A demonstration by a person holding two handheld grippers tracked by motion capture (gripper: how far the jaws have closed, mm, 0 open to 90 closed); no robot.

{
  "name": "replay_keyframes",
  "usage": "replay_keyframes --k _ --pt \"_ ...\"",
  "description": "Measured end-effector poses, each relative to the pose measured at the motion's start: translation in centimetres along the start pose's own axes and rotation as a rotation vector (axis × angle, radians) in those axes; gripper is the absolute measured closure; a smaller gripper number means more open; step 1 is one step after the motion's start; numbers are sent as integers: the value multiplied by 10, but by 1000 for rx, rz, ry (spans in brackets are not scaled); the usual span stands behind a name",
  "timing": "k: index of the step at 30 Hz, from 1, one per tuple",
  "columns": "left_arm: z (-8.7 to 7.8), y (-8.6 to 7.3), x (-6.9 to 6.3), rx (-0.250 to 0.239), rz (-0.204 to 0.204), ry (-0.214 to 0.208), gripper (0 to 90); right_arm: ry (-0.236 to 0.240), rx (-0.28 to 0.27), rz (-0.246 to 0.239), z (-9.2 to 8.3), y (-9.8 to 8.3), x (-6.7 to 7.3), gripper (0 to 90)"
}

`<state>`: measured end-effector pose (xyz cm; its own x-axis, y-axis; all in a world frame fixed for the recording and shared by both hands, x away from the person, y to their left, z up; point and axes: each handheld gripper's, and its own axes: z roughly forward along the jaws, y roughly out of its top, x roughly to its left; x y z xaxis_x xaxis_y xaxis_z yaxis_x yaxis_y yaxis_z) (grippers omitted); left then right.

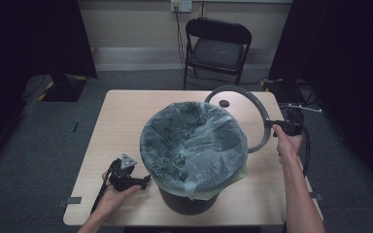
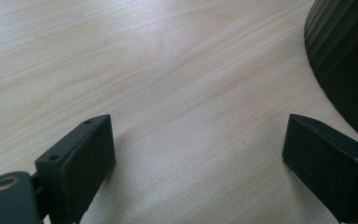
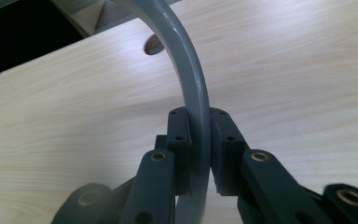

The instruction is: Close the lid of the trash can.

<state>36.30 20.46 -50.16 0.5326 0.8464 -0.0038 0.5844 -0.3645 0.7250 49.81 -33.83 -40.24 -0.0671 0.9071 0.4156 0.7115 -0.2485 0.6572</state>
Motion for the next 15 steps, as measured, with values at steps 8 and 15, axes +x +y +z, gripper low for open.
replay_keyframes --k 8,15 --pt "0 0 0 -1 1 1 85 98 -32 63 3 11 9 801" --pt "0 0 0 0 1 1 85 131 -60 93 -2 26 13 802"
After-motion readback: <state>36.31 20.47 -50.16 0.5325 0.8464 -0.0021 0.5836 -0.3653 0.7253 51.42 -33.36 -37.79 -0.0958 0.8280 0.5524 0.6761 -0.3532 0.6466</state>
